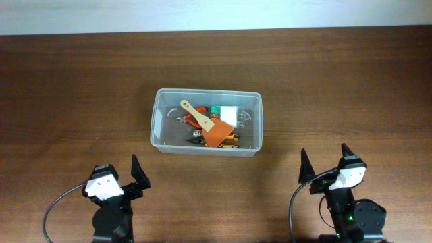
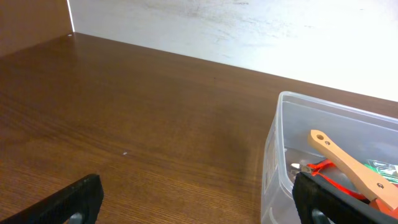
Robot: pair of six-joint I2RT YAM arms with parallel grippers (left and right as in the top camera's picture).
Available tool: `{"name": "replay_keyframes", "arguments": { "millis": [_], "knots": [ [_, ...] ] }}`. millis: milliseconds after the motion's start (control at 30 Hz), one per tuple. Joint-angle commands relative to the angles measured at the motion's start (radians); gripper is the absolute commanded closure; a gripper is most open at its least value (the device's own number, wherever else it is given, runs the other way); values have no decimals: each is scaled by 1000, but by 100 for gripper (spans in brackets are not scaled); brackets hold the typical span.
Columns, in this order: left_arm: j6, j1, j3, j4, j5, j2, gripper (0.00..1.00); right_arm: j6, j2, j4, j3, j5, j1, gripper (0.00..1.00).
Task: Pack container
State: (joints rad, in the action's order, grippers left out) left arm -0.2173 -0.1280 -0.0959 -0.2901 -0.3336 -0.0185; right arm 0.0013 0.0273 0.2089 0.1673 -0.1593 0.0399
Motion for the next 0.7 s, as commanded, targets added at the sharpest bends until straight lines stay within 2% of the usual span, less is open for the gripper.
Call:
{"name": "replay_keyframes", "arguments": {
  "millis": [0, 667],
  "knots": [
    [9, -3, 3, -2, -3, 6, 1, 74, -24, -8, -40, 53, -7, 1],
    [9, -3, 3, -2, -3, 6, 1, 81, -24, -75, -132, 66, -7, 1]
  ]
}}
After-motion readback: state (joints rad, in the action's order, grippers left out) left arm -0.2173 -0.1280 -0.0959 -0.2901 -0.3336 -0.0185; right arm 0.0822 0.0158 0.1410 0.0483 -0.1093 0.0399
